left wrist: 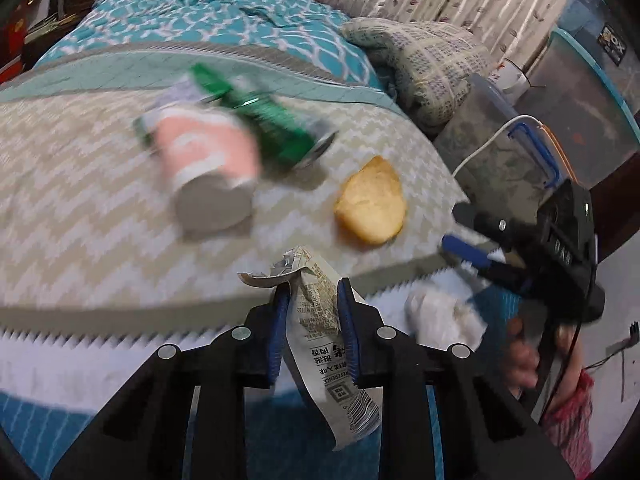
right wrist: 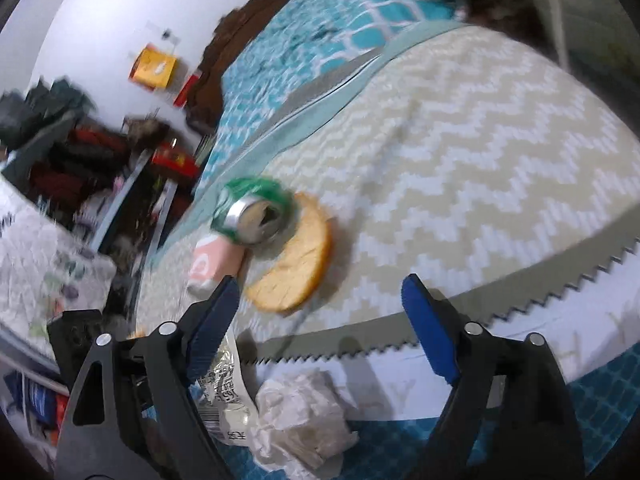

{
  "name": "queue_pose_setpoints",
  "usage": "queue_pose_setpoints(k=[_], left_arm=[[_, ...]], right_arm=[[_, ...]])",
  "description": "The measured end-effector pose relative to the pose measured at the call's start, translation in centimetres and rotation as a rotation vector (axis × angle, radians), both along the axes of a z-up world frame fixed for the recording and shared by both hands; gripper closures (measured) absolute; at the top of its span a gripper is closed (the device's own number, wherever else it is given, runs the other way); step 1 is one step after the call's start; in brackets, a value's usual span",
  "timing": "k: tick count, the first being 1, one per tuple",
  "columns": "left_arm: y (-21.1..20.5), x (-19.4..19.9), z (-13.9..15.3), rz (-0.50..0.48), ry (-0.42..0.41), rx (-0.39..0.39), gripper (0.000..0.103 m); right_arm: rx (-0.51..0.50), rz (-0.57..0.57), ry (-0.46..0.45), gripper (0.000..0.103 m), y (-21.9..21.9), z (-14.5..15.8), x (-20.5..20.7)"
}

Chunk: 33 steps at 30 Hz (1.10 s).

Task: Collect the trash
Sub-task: 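Grasp the receipt paper with the left tool while the right tool grasps the bread piece, then carry the receipt with the left tool while the right tool carries the bread, dropping both into the bin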

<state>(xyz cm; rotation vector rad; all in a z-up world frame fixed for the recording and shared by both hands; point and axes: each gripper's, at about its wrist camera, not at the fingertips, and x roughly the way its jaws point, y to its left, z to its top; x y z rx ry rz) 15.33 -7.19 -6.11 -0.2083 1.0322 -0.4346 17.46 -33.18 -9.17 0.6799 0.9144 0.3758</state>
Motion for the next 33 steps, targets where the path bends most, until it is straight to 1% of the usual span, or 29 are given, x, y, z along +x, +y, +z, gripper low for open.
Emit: queue_pose_setpoints(k=[1, 4, 6, 8, 10, 12, 14, 15, 18, 21, 23, 25, 29, 31, 33], left_arm=[[0.9, -0.4, -0.2, 0.008, 0.008, -0.001, 0.08], [3.6, -1.4, -0.6, 0.045, 0.024, -0.012, 0.08], [5.1, -1.9, -0.7, 0.075, 0.023, -0.016, 0.08], [6.3, -2.1, -0.9, 0.098, 0.024, -0.02, 0.08], [7.0, -2.1, -1.4, 0.11, 0.033, -0.024, 0.08], [7.3, -2.1, -1.6, 0.11, 0.032, -0.043, 0.08], [7.2, -2.4, -1.5, 0.107, 0.022, -0.028, 0.08], [7.2, -2.5, -1.5, 0.107, 0.02, -0.026, 0.08], [7.2, -2.7, -1.3, 0.107, 0.024, -0.038, 0.08], [7.1, -3.0, -0.7, 0.098, 0.016, -0.049, 0.08], [7.1, -3.2, 0.1, 0.088, 0.003, -0.062, 0.08], [6.7, -3.4, 1.3, 0.079, -0.019, -0.076, 0.08], [5.7, -3.7, 3.8, 0.054, -0.048, -0.123, 0.08], [4.5, -3.8, 5.2, 0.027, -0.068, -0.141, 0.08], [2.3, -3.8, 6.7, -0.015, -0.09, -0.15, 0.08]], right_arm=[[-0.024, 0.008, 0.015, 0.026, 0.5, 0.1, 0.4], [-0.029, 0.02, 0.056, 0.038, 1.0, -0.6, 2.0], [-0.045, 0.026, 0.088, 0.052, 1.3, -1.1, 3.5], [-0.06, 0.05, 0.109, 0.058, 2.0, -1.5, 4.8], [-0.097, 0.075, 0.106, 0.064, 2.9, -1.5, 5.7], [-0.145, 0.122, 0.11, 0.079, 4.5, -1.5, 6.5], [-0.177, 0.165, 0.11, 0.092, 5.7, -1.5, 6.8], [-0.174, 0.174, 0.11, 0.095, 5.9, -1.5, 6.7], [-0.146, 0.192, 0.082, 0.096, 6.3, -0.6, 5.9], [-0.058, 0.182, 0.04, 0.096, 5.7, 1.1, 4.3], [-0.011, 0.164, 0.004, 0.096, 4.8, 2.3, 3.0], [0.016, 0.14, -0.027, 0.096, 3.8, 3.3, 1.9], [0.061, 0.068, -0.087, 0.096, 0.2, 5.1, -0.5], [0.055, 0.023, -0.111, 0.096, -2.1, 5.8, -2.0], [0.047, -0.034, -0.129, 0.096, -5.0, 6.1, -3.7]])
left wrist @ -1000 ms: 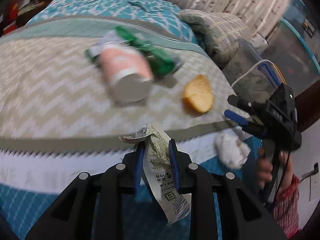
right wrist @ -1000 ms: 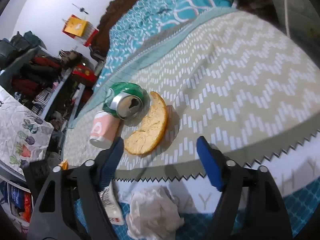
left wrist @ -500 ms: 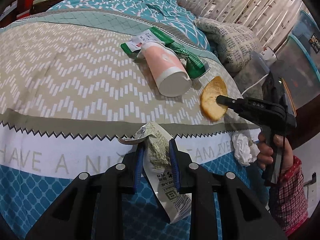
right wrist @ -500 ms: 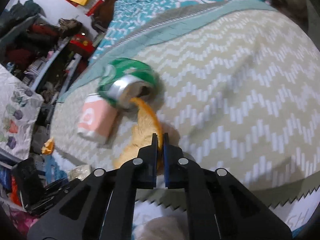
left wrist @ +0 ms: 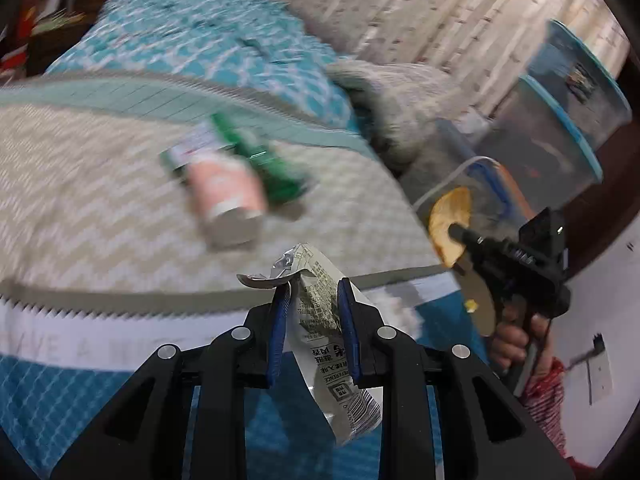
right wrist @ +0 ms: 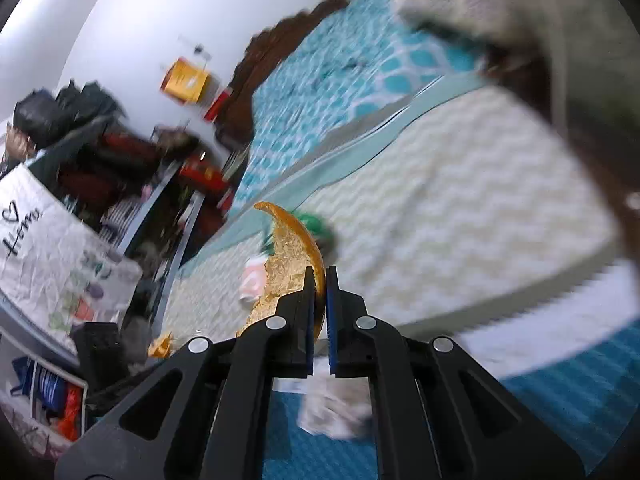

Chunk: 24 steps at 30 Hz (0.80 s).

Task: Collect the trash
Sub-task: 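Carry the receipt with the left tool while the right tool carries the bread, dropping both into the bin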

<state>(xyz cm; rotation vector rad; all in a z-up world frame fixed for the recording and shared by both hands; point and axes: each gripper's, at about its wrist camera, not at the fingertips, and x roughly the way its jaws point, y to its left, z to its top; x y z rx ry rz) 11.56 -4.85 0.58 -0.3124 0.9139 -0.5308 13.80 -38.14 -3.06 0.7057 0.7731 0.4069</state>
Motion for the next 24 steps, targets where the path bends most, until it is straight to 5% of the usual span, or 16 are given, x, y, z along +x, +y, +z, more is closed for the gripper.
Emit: queue_pose_setpoints(k=[10, 18, 24], left_arm=[[-19.0, 1.4, 3.6, -0.312, -0.068, 0.02, 0.08], [-35.6, 3.5, 1.5, -0.493, -0.04, 0.076, 0.08], [-43.5, 5.1, -1.1, -0.54, -0.005, 0.14, 0.077]], right_arm=[[-0.072, -0.356, 0.0, 0.096, -16.6, -0.8, -10.5], [-0.065, -0.541, 0.083, 0.096, -25.8, -5.3, -14.5], [-0.071, -0.611, 0.126, 0.09, -28.4, -7.9, -14.1]])
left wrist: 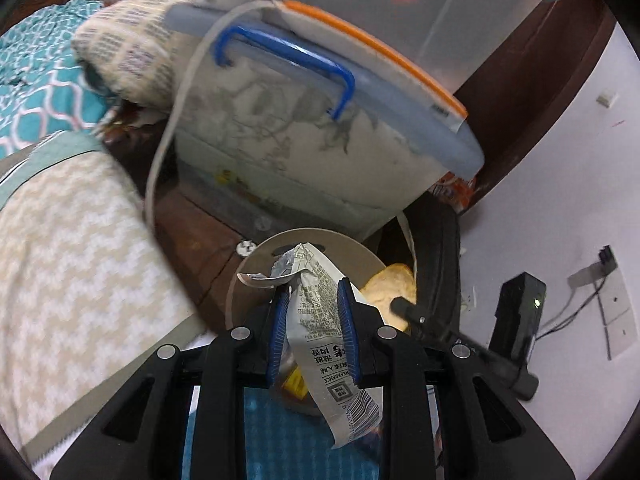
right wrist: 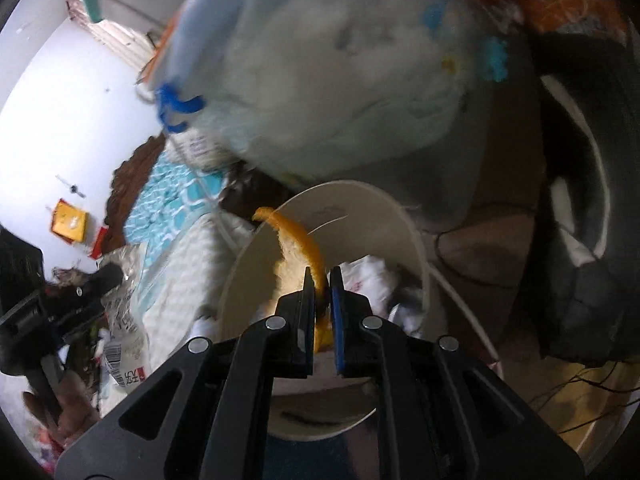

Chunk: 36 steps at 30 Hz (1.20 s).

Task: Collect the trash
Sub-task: 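Carry the receipt with the left tool while the right tool carries the bread, dropping both into the bin, then move both open tools back toward the pink cup and tissue on the bed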

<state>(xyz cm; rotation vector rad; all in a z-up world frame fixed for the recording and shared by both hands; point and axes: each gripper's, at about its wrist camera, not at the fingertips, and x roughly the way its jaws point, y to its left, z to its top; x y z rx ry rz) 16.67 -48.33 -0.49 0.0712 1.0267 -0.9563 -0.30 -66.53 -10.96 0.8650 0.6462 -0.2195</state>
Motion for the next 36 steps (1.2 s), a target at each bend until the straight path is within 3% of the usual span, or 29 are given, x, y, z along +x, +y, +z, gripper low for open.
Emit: queue_pose_setpoints(k=[1, 2, 3, 4, 5, 6, 9, 14, 23, 28, 33, 36], left_arm=[[-1.1, 0.1, -0.5, -0.009, 0.006, 0.015, 0.058], [-2.1, 0.2, -1.1, -0.007, 0.011, 0.034, 0.048], [-2.7, 0.3, -1.5, 0.006, 0.007, 0.047, 0.037], [-3.1, 0.4, -1.8, 0.017, -0.001, 0.055, 0.037], [-3.3, 0.3, -2.1, 0.013, 0.0, 0.059, 0.037], [-3.5, 0.3, -2.3, 0.005, 0.008, 0.059, 0.037], [-2.8, -0.1, -2.0, -0.003, 0.007, 0.05, 0.037], [1.7, -1.1, 0.9, 0.003, -0.037, -0.011, 0.037], [16.9, -4.0, 7.4, 0.168, -0.183, -0.14, 0.036], [25.9, -4.4, 8.9, 0.33, -0.264, -0.114, 0.035], [33.1, -3.9, 7.8, 0.469, -0.258, -0.053, 0.035], [36.5, -3.5, 6.1, 0.524, -0.219, -0.015, 0.035]], right_arm=[[-0.015, 0.004, 0.015, 0.089, 0.0, -0.2, 0.5], [-0.02, 0.019, 0.026, 0.084, 0.0, -0.4, 1.0], [-0.022, 0.029, 0.028, 0.072, 0.0, -0.5, 1.3], [-0.033, 0.026, 0.022, 0.061, 0.1, -0.4, 1.4], [-0.048, 0.016, 0.015, 0.032, 0.2, -0.2, 1.2], [-0.078, -0.003, -0.01, 0.023, 0.4, 0.3, 0.8], [-0.132, -0.007, -0.051, 0.023, 1.0, 1.6, -0.1], [-0.117, 0.004, -0.103, 0.023, 2.9, 3.2, -1.5], [0.002, 0.11, -0.182, 0.023, 9.1, 4.5, -1.8], [0.039, 0.242, -0.176, 0.026, 14.7, 4.3, 0.1], [0.091, 0.427, -0.128, 0.048, 21.7, 3.1, 2.9], [0.092, 0.506, -0.1, 0.054, 25.4, 2.6, 4.2]])
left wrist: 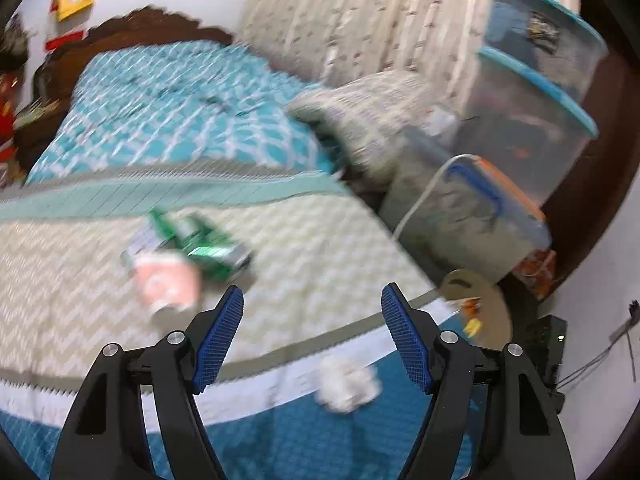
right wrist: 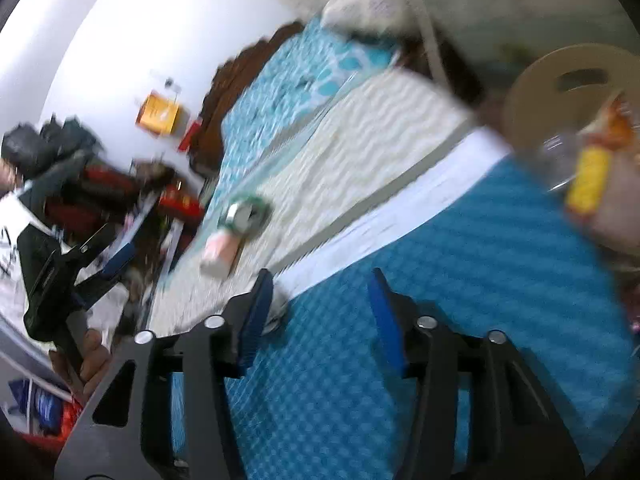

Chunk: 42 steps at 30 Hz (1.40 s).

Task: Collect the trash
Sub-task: 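Move both open tools back toward the pink cup and tissue on the bed, then grasp the pink paper cup with the left tool while the right tool grasps the white tissue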

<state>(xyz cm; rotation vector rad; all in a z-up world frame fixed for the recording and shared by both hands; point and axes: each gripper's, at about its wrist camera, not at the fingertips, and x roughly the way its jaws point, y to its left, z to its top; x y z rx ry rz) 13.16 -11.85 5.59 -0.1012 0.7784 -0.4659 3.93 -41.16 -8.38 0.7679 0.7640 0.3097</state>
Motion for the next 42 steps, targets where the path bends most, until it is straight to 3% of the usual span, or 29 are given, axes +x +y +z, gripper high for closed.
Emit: queue_pose_setpoints(k=[3, 7, 10, 12, 21, 28, 29, 30, 31, 32, 34, 42], left_arm=[[3.4, 0.8, -1.8, 0.071, 0.048, 0.019, 0.035], [9.5, 2.7, -4.2, 0.2, 0.145, -0.018, 0.036], [12.5, 3.9, -5.6, 0.269, 0.191, -0.027, 0.036], [13.7, 4.6, -6.3, 0.285, 0.209, -0.035, 0.036], [12.7, 10.5, -9.2, 0.26, 0.286, -0.091, 0.029], [12.0, 14.6, -11.8, 0.268, 0.367, -0.161, 0.03], [11.8, 14.7, -12.2, 0.263, 0.376, -0.169, 0.032], [11.5, 14.8, -12.6, 0.252, 0.384, -0.172, 0.042], [11.1, 14.8, -12.9, 0.233, 0.391, -0.17, 0.064], [10.7, 14.6, -13.2, 0.209, 0.396, -0.174, 0.065], [10.5, 13.8, -12.7, 0.201, 0.372, -0.17, 0.074], [10.8, 6.1, -11.5, 0.095, 0.384, -0.177, 0.078]], right_arm=[[-0.022, 0.058, 0.023, 0.054, 3.2, -0.4, 1.2], [-0.094, 0.106, 0.042, 0.051, 7.0, -0.4, 2.5], [-0.126, 0.116, 0.056, 0.038, 8.1, -0.8, 3.6], [-0.152, 0.119, 0.062, 0.035, 9.2, -1.0, 4.6], [-0.191, 0.178, 0.044, 0.032, 12.3, -1.2, 6.6], [-0.336, 0.232, -0.009, 0.036, 15.2, -0.8, 6.3], [-0.335, 0.251, -0.014, 0.041, 15.5, -0.8, 6.4], [-0.329, 0.265, -0.016, 0.046, 15.6, -0.8, 6.4], [-0.321, 0.28, -0.022, 0.051, 15.7, -0.9, 6.5], [-0.314, 0.29, -0.03, 0.06, 15.8, -0.8, 6.4], [-0.318, 0.299, -0.047, 0.063, 16.1, -0.6, 6.2], [-0.308, 0.297, -0.07, 0.066, 16.5, -0.1, 4.0]])
